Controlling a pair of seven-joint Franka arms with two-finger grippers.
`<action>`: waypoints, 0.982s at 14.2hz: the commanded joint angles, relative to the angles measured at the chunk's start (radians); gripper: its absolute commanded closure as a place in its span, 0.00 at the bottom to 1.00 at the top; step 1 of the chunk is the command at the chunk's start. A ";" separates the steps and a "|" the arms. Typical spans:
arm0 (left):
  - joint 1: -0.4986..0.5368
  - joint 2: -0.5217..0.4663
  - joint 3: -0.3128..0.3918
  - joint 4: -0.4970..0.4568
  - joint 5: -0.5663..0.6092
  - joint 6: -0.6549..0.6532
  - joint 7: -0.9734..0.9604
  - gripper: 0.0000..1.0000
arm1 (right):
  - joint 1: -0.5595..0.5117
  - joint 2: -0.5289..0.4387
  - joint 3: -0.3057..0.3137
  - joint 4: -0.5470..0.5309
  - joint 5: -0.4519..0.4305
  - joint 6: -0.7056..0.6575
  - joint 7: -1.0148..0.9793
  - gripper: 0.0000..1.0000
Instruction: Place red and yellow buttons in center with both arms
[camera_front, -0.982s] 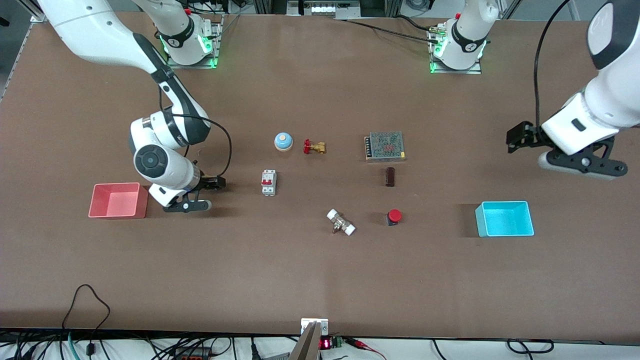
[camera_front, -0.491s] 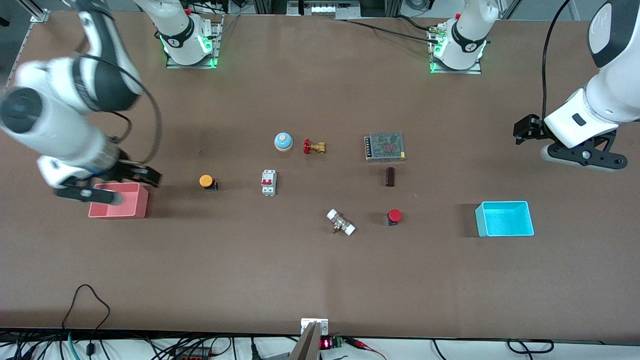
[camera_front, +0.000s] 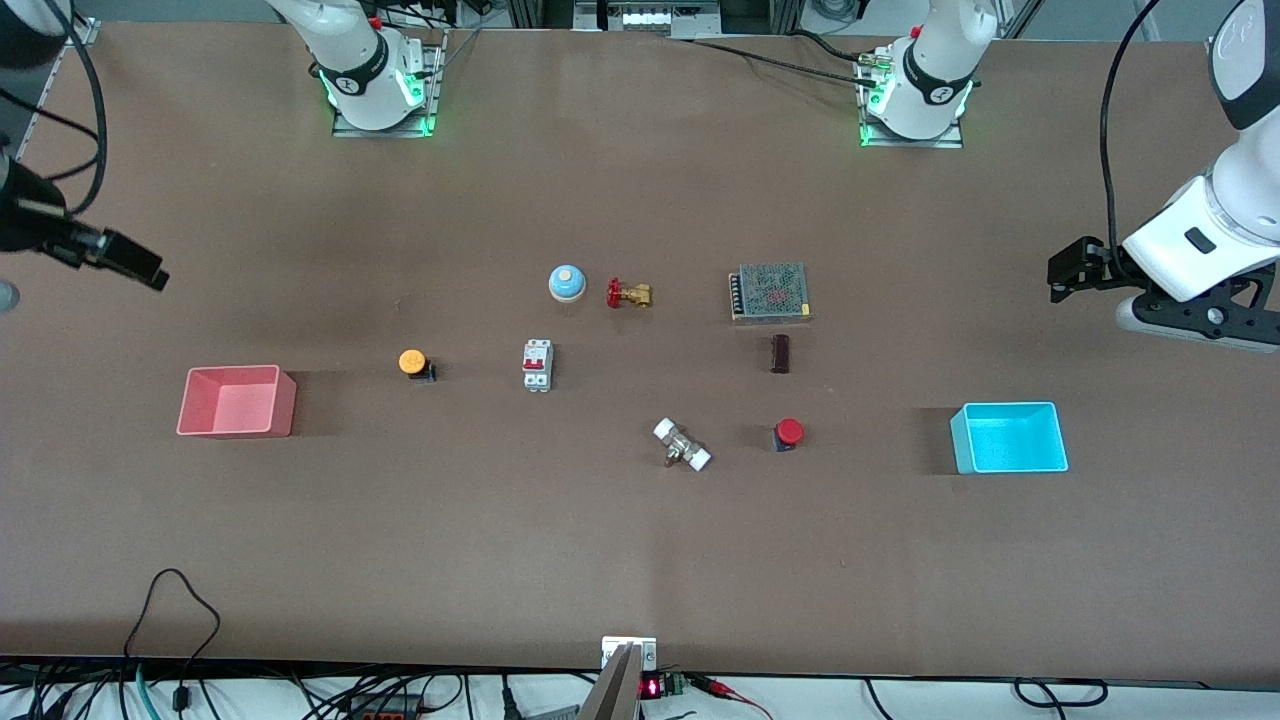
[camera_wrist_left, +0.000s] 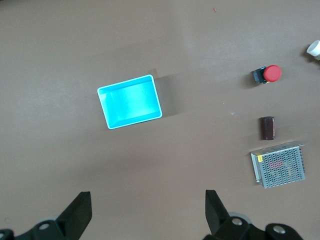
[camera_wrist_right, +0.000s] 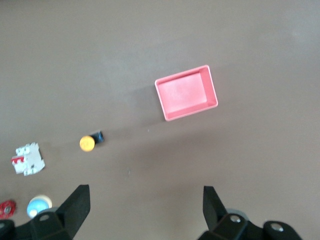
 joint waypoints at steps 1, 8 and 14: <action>0.015 -0.050 0.001 -0.066 -0.016 0.079 -0.009 0.00 | 0.004 0.009 0.001 -0.014 0.045 -0.007 -0.003 0.00; 0.049 -0.187 -0.008 -0.226 -0.030 0.077 -0.082 0.00 | 0.047 0.022 0.001 -0.012 0.095 0.002 -0.027 0.00; 0.046 -0.175 -0.011 -0.201 -0.030 0.078 -0.077 0.00 | 0.047 0.022 0.004 -0.009 0.052 -0.006 -0.030 0.00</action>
